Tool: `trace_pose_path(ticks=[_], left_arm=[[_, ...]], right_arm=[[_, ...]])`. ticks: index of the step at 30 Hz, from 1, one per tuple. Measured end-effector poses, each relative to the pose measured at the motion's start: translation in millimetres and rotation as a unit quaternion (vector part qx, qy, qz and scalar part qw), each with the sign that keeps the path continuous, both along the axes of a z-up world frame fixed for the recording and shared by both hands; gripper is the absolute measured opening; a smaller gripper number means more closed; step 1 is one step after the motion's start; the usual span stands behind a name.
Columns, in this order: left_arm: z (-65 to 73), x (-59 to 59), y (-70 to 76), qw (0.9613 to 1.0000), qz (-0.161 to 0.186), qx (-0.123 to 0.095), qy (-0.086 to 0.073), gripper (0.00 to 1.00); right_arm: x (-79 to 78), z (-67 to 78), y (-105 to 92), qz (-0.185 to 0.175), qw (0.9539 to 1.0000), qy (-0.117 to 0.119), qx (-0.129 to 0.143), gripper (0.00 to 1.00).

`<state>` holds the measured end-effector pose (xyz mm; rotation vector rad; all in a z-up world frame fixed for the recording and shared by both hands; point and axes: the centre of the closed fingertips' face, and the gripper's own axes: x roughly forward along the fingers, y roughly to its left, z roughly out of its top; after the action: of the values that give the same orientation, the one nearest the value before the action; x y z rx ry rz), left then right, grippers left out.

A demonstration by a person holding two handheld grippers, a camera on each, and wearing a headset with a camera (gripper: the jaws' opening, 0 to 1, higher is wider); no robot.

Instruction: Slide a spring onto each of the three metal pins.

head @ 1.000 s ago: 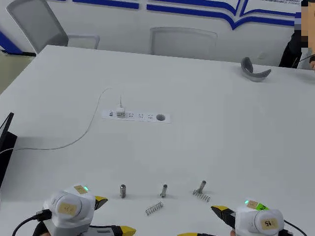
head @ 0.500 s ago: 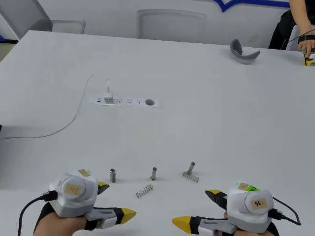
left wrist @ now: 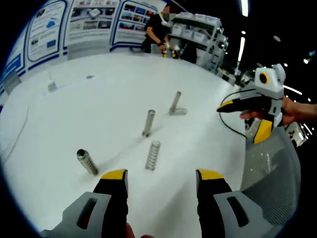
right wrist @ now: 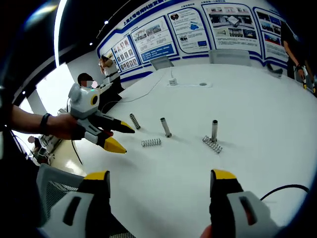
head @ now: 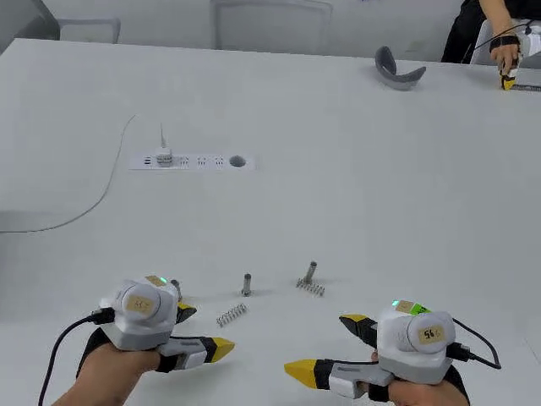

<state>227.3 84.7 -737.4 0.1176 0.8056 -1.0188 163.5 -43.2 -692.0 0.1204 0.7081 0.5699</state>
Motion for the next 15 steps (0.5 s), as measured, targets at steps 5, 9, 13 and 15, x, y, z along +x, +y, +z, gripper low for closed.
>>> trace_pose_path(ticks=[5,9,13,15], left_arm=[[-7.9,3.2,-4.9,0.9999,-0.005,0.011,-0.002,0.49],[-11.8,5.6,-10.2,0.9999,-0.004,0.009,0.006,0.48],[-18.4,7.6,-14.4,0.9999,-0.008,0.012,0.008,0.46],[-19.7,8.6,-16.0,0.9998,-0.009,0.014,0.008,0.44]], right_arm=[[-0.8,0.8,-3.0,-0.007,1.0,0.001,0.007,0.84],[-1.6,0.5,-4.2,-0.008,0.9999,0.003,0.011,0.84],[-1.5,-0.2,-3.5,-0.006,0.9999,0.004,0.011,0.84],[-0.5,0.4,-3.5,-0.006,0.9999,0.003,0.014,0.84]])
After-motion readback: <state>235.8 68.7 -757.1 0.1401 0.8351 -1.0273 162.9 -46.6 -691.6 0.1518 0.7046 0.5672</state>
